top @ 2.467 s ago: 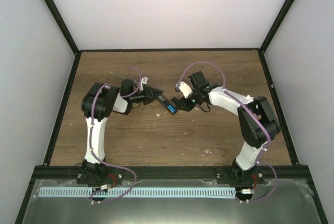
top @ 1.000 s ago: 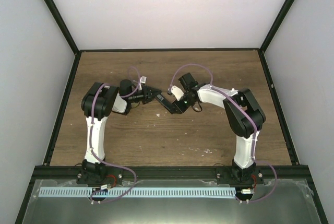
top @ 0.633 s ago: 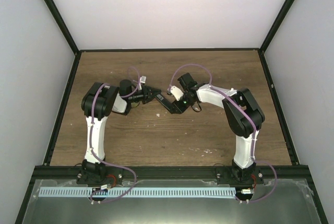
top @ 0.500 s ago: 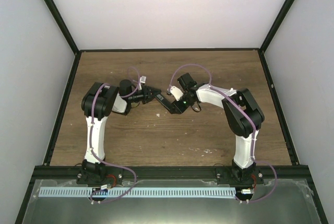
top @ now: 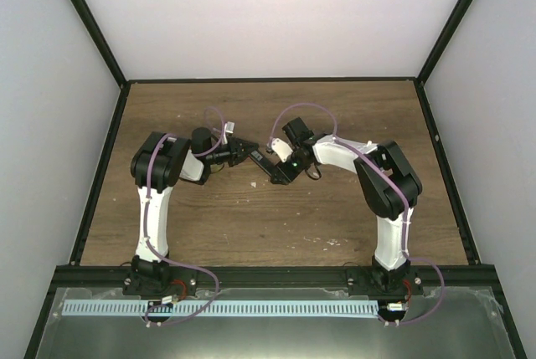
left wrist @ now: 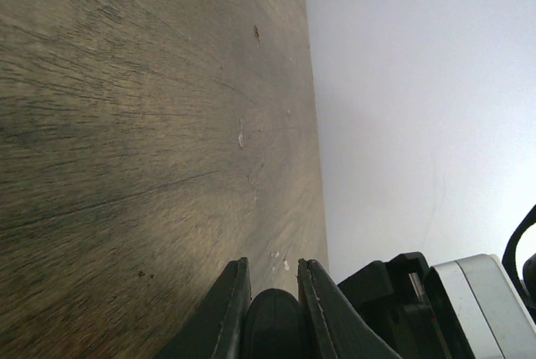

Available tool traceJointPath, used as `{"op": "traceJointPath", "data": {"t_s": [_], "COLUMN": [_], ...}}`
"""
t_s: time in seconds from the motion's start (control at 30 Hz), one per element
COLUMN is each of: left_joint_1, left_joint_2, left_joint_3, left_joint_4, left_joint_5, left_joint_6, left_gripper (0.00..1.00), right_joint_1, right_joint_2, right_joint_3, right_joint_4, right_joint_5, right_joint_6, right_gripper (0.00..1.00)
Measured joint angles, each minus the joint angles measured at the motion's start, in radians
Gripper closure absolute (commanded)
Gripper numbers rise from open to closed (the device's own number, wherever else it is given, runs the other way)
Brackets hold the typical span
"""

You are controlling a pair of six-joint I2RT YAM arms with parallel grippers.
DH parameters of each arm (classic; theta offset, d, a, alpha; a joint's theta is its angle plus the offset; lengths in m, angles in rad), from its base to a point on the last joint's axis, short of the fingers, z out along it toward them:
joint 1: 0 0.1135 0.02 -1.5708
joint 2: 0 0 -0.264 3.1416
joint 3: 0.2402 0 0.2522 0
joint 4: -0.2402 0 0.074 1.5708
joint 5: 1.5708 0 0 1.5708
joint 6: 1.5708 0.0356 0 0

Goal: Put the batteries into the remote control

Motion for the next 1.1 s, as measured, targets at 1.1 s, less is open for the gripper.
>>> {"op": "traceJointPath", "data": {"t_s": [1.1], "left_joint_1": [0.01], "left_joint_2": [0.0], "left_joint_3": [0.0], "left_joint_4": [0.001], "left_joint_5": [-0.001], "left_joint_6": [0.001], "left_gripper": [1.0], "right_joint_1": [0.0], "right_joint_2": [-0.066], "right_joint_3": [0.028], "right_joint_4": [0.049], "right_joint_5": [0.121], "right_joint_6": [0.007], "right_gripper": [0.56]}}
